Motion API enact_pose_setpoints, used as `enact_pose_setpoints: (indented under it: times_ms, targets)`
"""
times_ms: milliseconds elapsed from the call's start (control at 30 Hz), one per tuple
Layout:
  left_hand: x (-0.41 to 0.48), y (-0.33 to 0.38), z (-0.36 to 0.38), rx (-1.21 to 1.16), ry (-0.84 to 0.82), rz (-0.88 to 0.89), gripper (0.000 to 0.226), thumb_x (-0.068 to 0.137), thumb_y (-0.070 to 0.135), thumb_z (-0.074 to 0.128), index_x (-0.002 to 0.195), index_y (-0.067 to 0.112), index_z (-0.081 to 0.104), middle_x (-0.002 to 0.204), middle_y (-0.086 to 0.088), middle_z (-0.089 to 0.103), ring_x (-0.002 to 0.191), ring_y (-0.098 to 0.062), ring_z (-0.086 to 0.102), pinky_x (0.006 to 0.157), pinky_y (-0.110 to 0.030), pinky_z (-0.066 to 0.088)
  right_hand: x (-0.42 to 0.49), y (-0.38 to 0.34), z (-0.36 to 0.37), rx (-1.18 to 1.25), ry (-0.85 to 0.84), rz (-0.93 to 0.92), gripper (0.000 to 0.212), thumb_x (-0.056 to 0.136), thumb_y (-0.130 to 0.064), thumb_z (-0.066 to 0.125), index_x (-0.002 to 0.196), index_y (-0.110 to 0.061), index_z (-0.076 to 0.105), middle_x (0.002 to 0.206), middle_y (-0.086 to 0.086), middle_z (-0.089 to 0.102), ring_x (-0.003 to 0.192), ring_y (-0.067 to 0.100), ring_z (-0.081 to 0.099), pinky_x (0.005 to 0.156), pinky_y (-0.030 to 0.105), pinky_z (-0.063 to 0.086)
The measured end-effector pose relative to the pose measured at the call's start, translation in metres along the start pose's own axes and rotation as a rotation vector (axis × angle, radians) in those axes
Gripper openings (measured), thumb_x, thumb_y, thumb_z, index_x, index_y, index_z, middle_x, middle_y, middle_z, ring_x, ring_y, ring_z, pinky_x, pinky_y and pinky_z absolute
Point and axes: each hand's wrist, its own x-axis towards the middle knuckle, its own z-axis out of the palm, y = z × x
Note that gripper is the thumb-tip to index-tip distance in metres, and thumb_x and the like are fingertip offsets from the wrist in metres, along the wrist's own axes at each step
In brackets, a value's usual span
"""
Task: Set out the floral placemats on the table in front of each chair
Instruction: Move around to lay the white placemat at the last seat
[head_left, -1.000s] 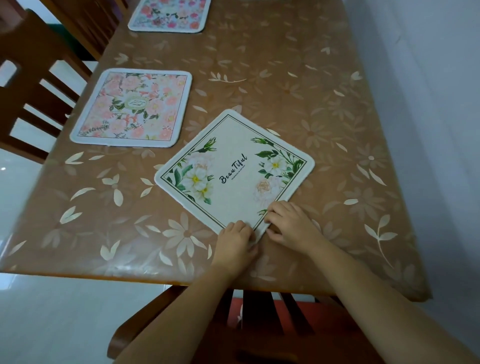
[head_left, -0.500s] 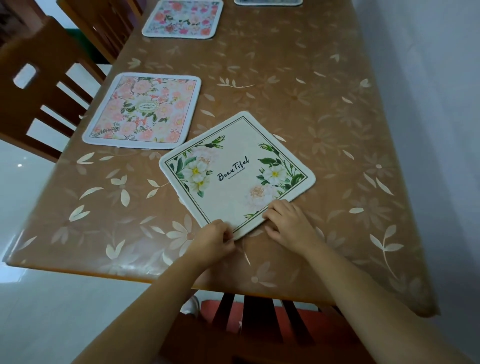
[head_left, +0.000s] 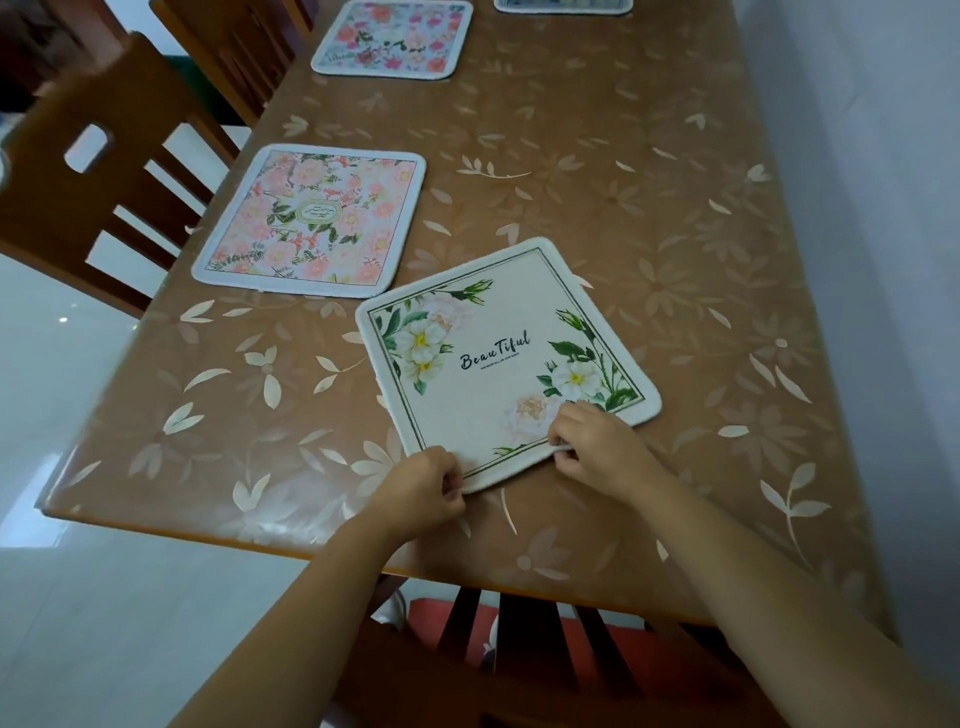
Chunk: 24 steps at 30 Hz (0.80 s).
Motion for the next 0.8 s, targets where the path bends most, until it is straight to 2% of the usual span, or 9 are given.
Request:
enact_pose_setpoints:
  times_ms: [133, 233, 300, 467, 567, 800]
  targets:
    - [0.004, 0.004, -0.002, 0.027, 0.009, 0.05, 0.005, 0.068, 0.005, 0.06, 0.07, 0.009, 0.059, 0.071, 0.003, 0.047, 0.067, -0.019, 0.048, 0.058, -0.026, 0.037, -0.03, 0.0, 0.006, 0.044, -0.024, 0.098, 0.007, 0.075, -0.005, 0.063, 0.081, -0.002, 0.059, 0.085, 0.014, 0.061, 0.082, 0.03, 0.056, 0.067, 0.036, 0.046]
    - [0.005, 0.009, 0.001, 0.063, -0.004, 0.087, 0.004, 0.07, 0.003, 0.058, 0.073, 0.005, 0.06, 0.077, -0.006, 0.052, 0.074, -0.029, 0.055, 0.065, -0.037, 0.047, -0.045, -0.004, 0.008, 0.086, -0.006, 0.181, 0.008, 0.077, -0.007, 0.063, 0.083, -0.003, 0.06, 0.088, 0.013, 0.061, 0.083, 0.027, 0.057, 0.069, 0.03, 0.042]
    - [0.004, 0.009, 0.003, 0.108, -0.015, 0.076, 0.007, 0.072, 0.003, 0.057, 0.078, 0.004, 0.06, 0.085, -0.012, 0.058, 0.079, -0.03, 0.056, 0.071, -0.042, 0.049, -0.048, -0.009, 0.01, 0.101, 0.003, 0.211, 0.008, 0.077, -0.007, 0.063, 0.084, -0.003, 0.06, 0.089, 0.013, 0.061, 0.085, 0.026, 0.056, 0.071, 0.026, 0.038]
    - [0.005, 0.008, -0.004, 0.392, -0.114, 0.091, 0.013, 0.077, 0.008, 0.052, 0.087, 0.005, 0.06, 0.097, -0.013, 0.061, 0.088, -0.029, 0.057, 0.077, -0.033, 0.042, -0.051, -0.025, 0.019, 0.121, -0.012, 0.215, 0.009, 0.078, -0.007, 0.06, 0.086, -0.003, 0.06, 0.093, 0.014, 0.062, 0.088, 0.026, 0.056, 0.075, 0.032, 0.042]
    - [0.004, 0.009, -0.001, 0.539, -0.126, 0.09, 0.018, 0.08, 0.011, 0.048, 0.094, 0.007, 0.059, 0.103, -0.011, 0.06, 0.094, -0.028, 0.056, 0.081, -0.033, 0.04, -0.055, -0.03, 0.021, 0.106, -0.018, 0.22, 0.01, 0.079, -0.008, 0.059, 0.088, -0.004, 0.058, 0.095, 0.013, 0.061, 0.091, 0.027, 0.055, 0.077, 0.033, 0.042]
    - [-0.002, 0.002, 0.012, 0.518, -0.041, 0.112, 0.026, 0.079, 0.02, 0.054, 0.103, 0.01, 0.052, 0.109, -0.011, 0.054, 0.105, -0.03, 0.048, 0.091, -0.037, 0.034, -0.078, -0.013, 0.012, -0.007, -0.042, 0.276, 0.014, 0.082, -0.016, 0.057, 0.093, -0.008, 0.055, 0.102, 0.01, 0.053, 0.097, 0.024, 0.048, 0.079, 0.027, 0.035]
